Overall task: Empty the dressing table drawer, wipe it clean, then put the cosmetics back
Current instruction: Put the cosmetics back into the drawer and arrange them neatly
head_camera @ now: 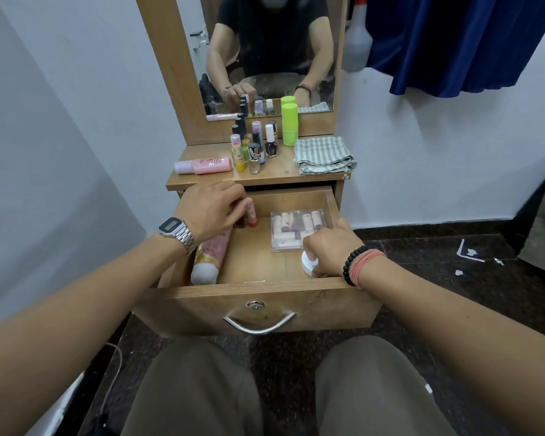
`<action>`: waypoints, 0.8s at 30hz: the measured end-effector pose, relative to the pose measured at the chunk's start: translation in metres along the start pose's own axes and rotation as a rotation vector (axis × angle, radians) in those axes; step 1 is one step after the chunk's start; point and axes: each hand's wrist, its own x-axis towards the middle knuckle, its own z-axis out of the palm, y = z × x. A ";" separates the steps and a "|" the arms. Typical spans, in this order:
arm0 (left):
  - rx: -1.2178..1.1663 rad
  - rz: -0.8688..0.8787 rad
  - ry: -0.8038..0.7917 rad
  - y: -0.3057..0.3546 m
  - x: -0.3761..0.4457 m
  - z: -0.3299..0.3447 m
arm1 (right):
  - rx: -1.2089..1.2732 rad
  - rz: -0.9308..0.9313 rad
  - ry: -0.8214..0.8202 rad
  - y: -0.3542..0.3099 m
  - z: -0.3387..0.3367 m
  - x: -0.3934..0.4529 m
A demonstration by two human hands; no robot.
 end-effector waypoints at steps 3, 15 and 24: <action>0.000 -0.021 0.004 -0.006 -0.002 -0.008 | -0.001 0.000 -0.003 0.000 0.001 0.001; -0.095 -0.687 -0.203 -0.071 0.013 0.012 | -0.010 0.002 0.008 0.000 0.003 0.000; -0.183 -0.748 -0.148 -0.080 0.016 0.008 | 0.008 -0.003 0.009 0.000 0.002 0.001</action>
